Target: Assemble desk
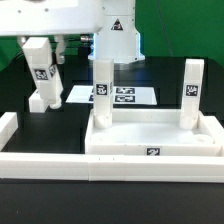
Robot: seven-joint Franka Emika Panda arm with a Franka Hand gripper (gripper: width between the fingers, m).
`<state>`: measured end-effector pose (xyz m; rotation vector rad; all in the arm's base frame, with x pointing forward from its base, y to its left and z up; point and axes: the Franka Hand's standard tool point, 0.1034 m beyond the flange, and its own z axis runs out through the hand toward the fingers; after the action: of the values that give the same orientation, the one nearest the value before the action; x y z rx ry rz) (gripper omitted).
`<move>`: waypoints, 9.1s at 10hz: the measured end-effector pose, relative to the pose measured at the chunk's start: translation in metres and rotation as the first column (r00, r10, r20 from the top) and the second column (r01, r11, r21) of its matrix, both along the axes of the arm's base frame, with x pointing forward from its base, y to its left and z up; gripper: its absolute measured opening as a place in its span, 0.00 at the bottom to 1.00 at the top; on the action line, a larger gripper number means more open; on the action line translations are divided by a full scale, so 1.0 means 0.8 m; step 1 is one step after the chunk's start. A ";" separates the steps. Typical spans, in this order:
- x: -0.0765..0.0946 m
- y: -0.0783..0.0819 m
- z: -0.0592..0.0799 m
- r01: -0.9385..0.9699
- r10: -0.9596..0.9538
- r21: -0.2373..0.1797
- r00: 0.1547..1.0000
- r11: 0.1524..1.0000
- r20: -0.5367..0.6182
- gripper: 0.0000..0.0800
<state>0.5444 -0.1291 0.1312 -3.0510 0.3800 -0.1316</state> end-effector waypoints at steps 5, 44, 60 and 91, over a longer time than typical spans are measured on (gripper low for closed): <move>0.032 0.014 0.004 -0.051 0.051 0.006 0.999 0.999 0.000 0.36; 0.073 0.313 -0.025 -0.231 0.247 -0.103 0.951 0.967 0.188 0.36; 0.075 0.303 -0.032 -0.245 0.264 -0.119 0.945 0.962 0.191 0.36; 0.082 0.288 0.014 -0.215 0.224 -0.081 0.968 0.973 0.112 0.81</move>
Offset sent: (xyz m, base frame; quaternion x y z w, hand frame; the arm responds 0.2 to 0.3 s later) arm 0.0000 0.0000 0.0000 0.0000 0.0000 0.0000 1.0000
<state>0.6101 0.1010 0.1425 -3.1044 0.0290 -0.3205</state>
